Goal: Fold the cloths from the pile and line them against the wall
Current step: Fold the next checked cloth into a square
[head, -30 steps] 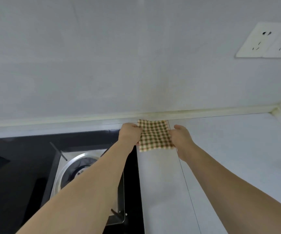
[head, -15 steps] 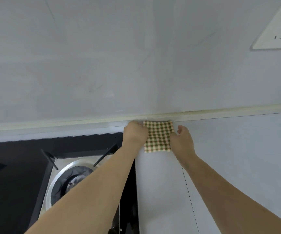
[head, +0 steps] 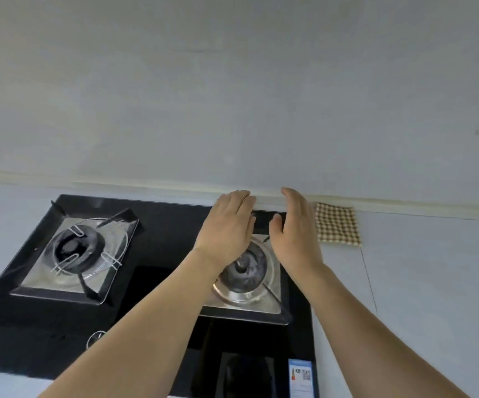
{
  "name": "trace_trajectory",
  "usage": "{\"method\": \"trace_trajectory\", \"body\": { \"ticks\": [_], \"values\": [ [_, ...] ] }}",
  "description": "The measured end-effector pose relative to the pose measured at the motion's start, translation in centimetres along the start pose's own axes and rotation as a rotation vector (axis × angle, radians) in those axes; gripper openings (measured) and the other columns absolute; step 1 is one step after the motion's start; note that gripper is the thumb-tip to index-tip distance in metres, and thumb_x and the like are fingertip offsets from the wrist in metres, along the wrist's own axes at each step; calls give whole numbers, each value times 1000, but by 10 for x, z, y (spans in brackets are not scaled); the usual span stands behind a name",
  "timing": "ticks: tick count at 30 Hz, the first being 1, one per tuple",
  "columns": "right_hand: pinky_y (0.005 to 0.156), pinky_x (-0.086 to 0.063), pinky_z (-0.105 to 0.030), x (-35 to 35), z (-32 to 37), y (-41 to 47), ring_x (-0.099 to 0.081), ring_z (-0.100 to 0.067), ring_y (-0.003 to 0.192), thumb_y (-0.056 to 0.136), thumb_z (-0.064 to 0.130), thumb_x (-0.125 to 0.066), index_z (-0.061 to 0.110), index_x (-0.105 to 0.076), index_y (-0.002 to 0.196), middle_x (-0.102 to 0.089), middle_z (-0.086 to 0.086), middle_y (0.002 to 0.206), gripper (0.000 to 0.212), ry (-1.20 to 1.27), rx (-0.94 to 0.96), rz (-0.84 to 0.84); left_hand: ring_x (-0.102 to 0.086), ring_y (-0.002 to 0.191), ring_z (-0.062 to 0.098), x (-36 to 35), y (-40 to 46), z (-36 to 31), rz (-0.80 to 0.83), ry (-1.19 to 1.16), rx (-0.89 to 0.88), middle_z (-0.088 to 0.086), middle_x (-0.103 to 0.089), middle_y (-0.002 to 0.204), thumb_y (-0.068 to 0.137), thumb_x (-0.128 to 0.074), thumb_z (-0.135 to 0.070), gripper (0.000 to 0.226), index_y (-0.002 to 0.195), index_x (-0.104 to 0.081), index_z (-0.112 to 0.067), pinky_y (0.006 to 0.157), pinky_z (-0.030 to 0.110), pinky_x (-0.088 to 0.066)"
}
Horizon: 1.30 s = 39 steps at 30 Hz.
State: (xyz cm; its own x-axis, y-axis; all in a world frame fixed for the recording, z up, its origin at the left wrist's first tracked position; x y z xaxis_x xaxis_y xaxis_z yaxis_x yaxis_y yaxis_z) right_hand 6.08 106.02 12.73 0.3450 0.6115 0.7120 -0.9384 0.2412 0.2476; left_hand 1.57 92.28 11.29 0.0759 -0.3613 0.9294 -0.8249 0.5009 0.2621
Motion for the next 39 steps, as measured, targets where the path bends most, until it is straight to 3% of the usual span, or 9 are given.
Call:
{"method": "trace_trajectory", "body": {
  "ticks": [5, 17, 23, 28, 32, 39],
  "values": [
    [112, -29, -27, -33, 97, -22, -32, -16, 138, 97, 13, -47, 15, -34, 143, -36, -2, 149, 48, 8, -16, 39, -44, 129, 29, 63, -55, 83, -42, 75, 25, 13, -51, 137, 96, -44, -25, 43, 133, -50, -3, 113, 47, -32],
    [110, -37, -44, -133, 254, -48, -37, -15, 136, 96, 19, -47, 22, -34, 143, -39, 4, 148, 49, 32, 81, 147, -38, 134, 26, 180, -158, 227, -147, 147, 200, 11, -45, 144, 99, -45, -24, 46, 140, -43, -5, 118, 44, -23],
    [110, -31, -31, -194, 323, -64, -38, -14, 136, 97, 16, -47, 20, -34, 145, -37, 3, 149, 49, 42, 112, 264, -36, 135, 26, 208, -205, 297, -153, 122, 266, 10, -44, 145, 99, -45, -24, 47, 141, -42, -5, 118, 40, -22],
    [112, -29, -31, -270, 390, -64, -35, -15, 138, 98, 18, -49, 21, -35, 144, -37, 3, 150, 49, 55, 126, 327, -29, 140, 22, 227, -250, 391, -142, 89, 374, 6, -37, 151, 101, -41, -27, 48, 146, -36, -9, 119, 35, -14],
    [113, -28, -32, -340, 454, -73, -34, -17, 138, 96, 14, -47, 18, -35, 144, -37, 0, 149, 50, 59, 144, 386, -32, 138, 24, 247, -289, 480, -68, 86, 384, 7, -40, 149, 100, -45, -25, 48, 144, -39, -8, 117, 35, -21],
    [112, -26, -26, -411, 530, -76, -32, -13, 136, 98, 17, -42, 18, -37, 144, -35, 4, 149, 47, 59, 276, 554, -42, 128, 25, 281, -349, 592, 0, 42, 552, 5, -48, 139, 96, -50, -16, 39, 134, -51, -9, 105, 35, -35]
  ]
}}
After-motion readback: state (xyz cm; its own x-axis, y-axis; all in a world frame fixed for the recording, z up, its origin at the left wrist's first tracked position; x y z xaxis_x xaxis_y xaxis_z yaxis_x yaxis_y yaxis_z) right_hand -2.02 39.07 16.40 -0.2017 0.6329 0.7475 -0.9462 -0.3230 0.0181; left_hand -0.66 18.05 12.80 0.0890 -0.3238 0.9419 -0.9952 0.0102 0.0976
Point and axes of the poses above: each hand's wrist, its own y-axis towards the middle knuckle, its own x-axis out of the back of the hand, z = x × y, the point moved 2 cm from there along y, towards the middle knuckle
